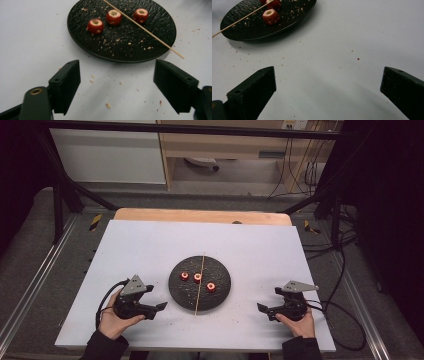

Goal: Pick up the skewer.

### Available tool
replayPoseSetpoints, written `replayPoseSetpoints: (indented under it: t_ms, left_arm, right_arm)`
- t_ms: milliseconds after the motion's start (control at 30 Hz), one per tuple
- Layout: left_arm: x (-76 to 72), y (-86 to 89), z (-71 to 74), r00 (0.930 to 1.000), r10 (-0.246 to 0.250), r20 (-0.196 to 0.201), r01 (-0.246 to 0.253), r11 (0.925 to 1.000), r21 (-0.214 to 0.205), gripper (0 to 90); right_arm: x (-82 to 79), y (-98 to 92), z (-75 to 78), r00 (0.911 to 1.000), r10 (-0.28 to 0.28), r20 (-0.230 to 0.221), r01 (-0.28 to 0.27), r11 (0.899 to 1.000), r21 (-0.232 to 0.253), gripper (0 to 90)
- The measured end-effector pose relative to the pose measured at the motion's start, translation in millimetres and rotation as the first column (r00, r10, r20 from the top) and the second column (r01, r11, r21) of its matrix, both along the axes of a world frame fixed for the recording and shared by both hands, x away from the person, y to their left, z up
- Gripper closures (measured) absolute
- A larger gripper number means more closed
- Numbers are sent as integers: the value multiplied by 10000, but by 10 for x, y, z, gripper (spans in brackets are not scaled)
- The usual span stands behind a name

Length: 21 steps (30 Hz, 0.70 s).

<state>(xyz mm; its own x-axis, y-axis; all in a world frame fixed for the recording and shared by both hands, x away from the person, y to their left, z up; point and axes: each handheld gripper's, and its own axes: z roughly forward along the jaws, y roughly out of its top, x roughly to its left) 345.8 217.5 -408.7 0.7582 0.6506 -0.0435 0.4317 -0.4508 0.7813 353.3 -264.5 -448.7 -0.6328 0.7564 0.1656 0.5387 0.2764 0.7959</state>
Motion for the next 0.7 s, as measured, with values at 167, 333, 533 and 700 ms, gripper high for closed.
replayPoseSetpoints:
  t_ms: [167,333,533,700]
  left_arm:
    - [55,-187,28,9996,-131,-249,134,9999,97,306]
    - [88,-305,29,9989,-266,-380,264,9996,-54,423]
    - [111,-504,41,9984,-396,-402,401,9991,133,547]
    - [141,-654,47,9975,-435,-564,443,9989,130,677]
  right_arm:
    - [2,1,-1,10000,26,4,-26,10000,-5,13]
    - [-3,3,-2,10000,-3,-12,3,10000,1,14]
    - [-2,3,-2,10000,-3,-28,3,10000,-16,15]
    - [-5,2,1,10000,3,-47,-3,10000,4,16]
